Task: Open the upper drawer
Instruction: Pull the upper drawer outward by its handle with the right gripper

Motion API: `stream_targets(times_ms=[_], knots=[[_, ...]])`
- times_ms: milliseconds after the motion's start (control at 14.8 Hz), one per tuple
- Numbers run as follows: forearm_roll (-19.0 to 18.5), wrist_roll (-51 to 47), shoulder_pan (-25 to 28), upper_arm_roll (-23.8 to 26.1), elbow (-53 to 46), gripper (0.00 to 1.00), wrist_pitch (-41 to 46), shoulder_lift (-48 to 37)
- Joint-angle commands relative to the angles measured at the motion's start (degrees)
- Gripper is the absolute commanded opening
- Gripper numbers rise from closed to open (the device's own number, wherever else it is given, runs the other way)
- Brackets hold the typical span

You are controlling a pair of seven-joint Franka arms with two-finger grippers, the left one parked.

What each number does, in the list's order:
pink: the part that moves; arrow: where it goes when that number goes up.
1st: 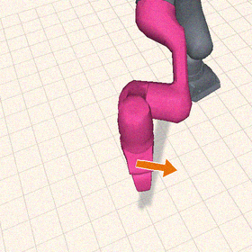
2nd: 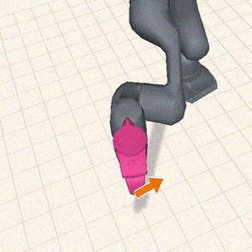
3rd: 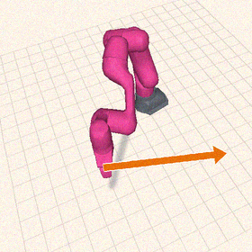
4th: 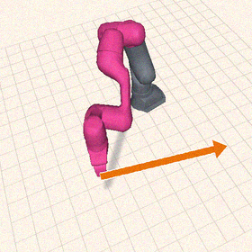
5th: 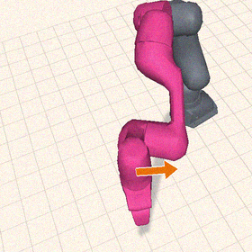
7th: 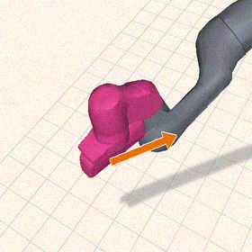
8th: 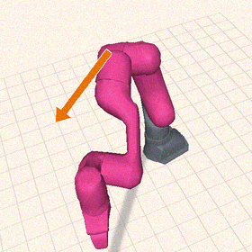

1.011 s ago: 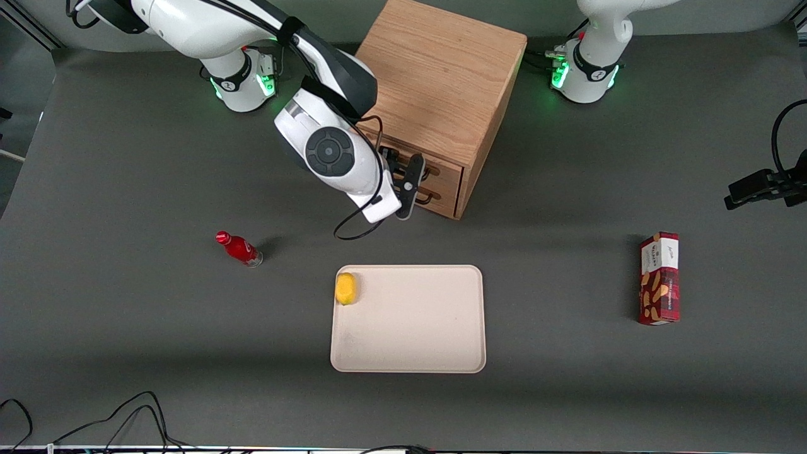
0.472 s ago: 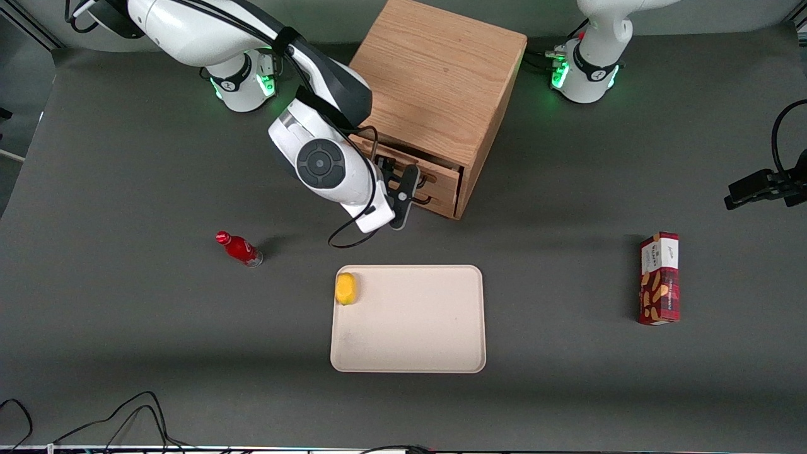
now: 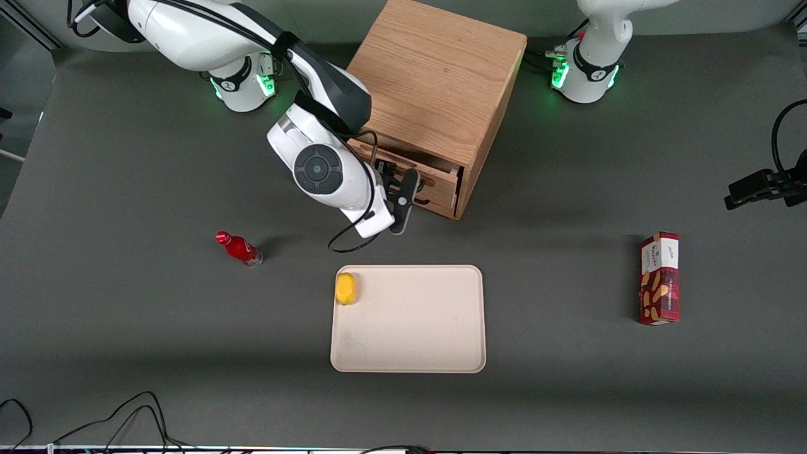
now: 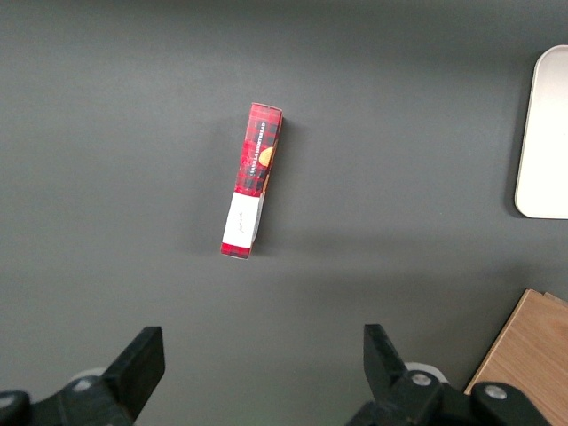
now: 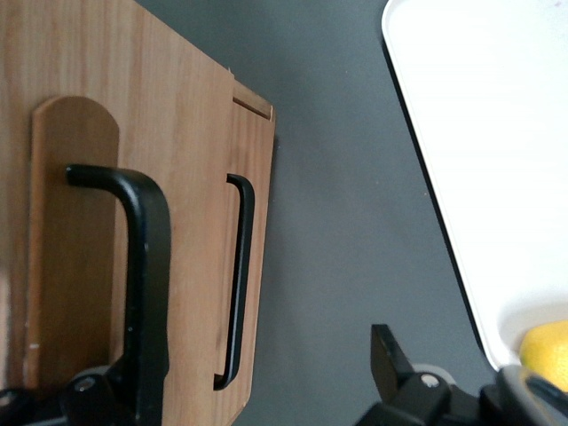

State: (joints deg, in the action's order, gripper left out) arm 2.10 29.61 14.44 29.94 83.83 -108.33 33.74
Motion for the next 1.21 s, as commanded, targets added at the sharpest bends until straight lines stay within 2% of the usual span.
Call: stream_targets(times_ms=[0, 1146], knots=[[-1.14, 1.85, 0.15, -0.49, -1.65, 1.00, -0.39, 1.59], [-1.58, 4.67, -0.02, -2.95, -5.78, 1.00, 0.58, 4.05]])
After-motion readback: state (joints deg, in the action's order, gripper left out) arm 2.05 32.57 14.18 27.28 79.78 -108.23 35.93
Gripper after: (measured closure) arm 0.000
